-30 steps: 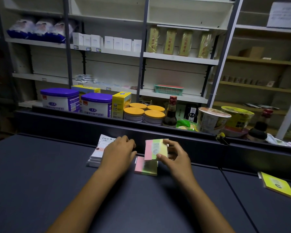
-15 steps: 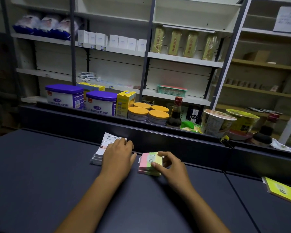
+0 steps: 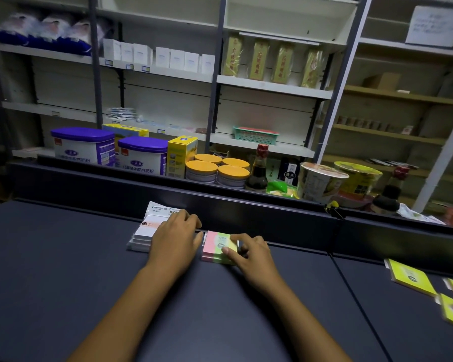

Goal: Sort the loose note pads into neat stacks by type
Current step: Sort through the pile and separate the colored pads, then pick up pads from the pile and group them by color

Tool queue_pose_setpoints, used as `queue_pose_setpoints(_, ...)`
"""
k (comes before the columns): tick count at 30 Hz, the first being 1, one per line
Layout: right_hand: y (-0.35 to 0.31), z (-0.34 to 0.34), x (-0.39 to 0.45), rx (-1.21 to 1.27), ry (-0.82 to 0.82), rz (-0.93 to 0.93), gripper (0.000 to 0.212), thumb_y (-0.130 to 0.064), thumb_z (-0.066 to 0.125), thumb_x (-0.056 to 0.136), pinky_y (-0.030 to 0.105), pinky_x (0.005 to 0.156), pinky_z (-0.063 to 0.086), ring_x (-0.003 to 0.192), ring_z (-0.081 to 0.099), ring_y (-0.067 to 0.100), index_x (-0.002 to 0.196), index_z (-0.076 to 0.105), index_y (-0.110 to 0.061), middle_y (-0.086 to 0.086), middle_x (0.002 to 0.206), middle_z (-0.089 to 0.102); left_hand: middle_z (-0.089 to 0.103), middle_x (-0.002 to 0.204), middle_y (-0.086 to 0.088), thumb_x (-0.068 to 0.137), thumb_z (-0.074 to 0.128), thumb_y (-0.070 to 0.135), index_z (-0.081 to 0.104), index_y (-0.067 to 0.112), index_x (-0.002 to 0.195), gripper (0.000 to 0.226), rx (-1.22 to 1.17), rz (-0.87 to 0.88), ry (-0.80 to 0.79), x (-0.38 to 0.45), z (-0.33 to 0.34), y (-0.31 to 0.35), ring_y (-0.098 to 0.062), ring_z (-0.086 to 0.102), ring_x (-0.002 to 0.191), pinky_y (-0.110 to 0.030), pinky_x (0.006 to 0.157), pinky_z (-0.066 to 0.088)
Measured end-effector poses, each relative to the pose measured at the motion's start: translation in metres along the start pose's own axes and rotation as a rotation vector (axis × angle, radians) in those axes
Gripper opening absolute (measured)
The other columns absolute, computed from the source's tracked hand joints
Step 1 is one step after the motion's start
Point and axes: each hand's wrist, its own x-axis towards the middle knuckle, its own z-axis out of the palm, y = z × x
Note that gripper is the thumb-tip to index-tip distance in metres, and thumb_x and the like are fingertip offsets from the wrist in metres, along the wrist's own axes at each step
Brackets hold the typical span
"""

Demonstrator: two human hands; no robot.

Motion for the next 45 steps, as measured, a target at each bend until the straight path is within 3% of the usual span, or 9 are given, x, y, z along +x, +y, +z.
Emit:
queue_pose_setpoints(3,-0.003,-0.018,-0.003,0.048,0.028,0.013,0.044,-0.046,0.065,0.09,0.013,0.078,0.041,0.094,0.053,0.005,0.129,0.054,-0.028,-0.003,0.111,0.047,0.056,0.111,0.006,0.093,0.054,0.038,0.059,0.026,0.111,0.021,-0.009,0.044,-0.023,0.003,-0.004,0.009,-0.014,0.054,0.104,-0.028,0.081,0.046)
queue_pose_setpoints(9,0.021,-0.094,-0.032,-0.252,-0.032,-0.002,0.045,-0.056,0.055,0.093,0.03,0.095,0.048,0.11,0.052,0.008,0.126,0.053,-0.025,-0.008,0.12,0.051,0.057,0.115,0.006,0.093,0.054,0.04,0.058,0.027,0.115,0.026,-0.009,0.156,-0.111,0.007,-0.014,0.06,-0.015,0.053,0.109,-0.031,0.081,0.046)
queue_pose_setpoints(16,0.057,-0.187,-0.091,-0.592,0.0,0.037,0.053,-0.057,0.053,0.093,0.034,0.094,0.047,0.12,0.049,0.017,0.133,0.046,-0.023,-0.003,0.129,0.05,0.056,0.117,0.005,0.094,0.053,0.042,0.056,0.027,0.119,0.03,-0.079,0.29,-0.152,-0.008,-0.019,0.16,-0.015,0.053,0.109,-0.031,0.085,0.048)
queue_pose_setpoints(31,0.136,-0.365,-0.257,-0.624,0.088,0.236,0.056,-0.06,0.053,0.091,0.038,0.097,0.045,0.126,0.047,0.019,0.132,0.048,-0.023,-0.002,0.134,0.05,0.054,0.119,0.005,0.096,0.05,0.046,0.052,0.028,0.122,0.032,-0.197,0.453,-0.212,-0.094,-0.03,0.386,-0.016,0.052,0.11,-0.034,0.085,0.05)
queue_pose_setpoints(45,0.188,-0.447,-0.306,-0.641,0.144,0.317,0.048,-0.053,0.055,0.094,0.038,0.098,0.044,0.124,0.047,0.019,0.13,0.048,-0.023,-0.001,0.134,0.05,0.056,0.117,0.007,0.096,0.05,0.044,0.053,0.029,0.119,0.028,-0.218,0.512,-0.244,-0.108,-0.008,0.492,-0.015,0.052,0.11,-0.031,0.08,0.048)
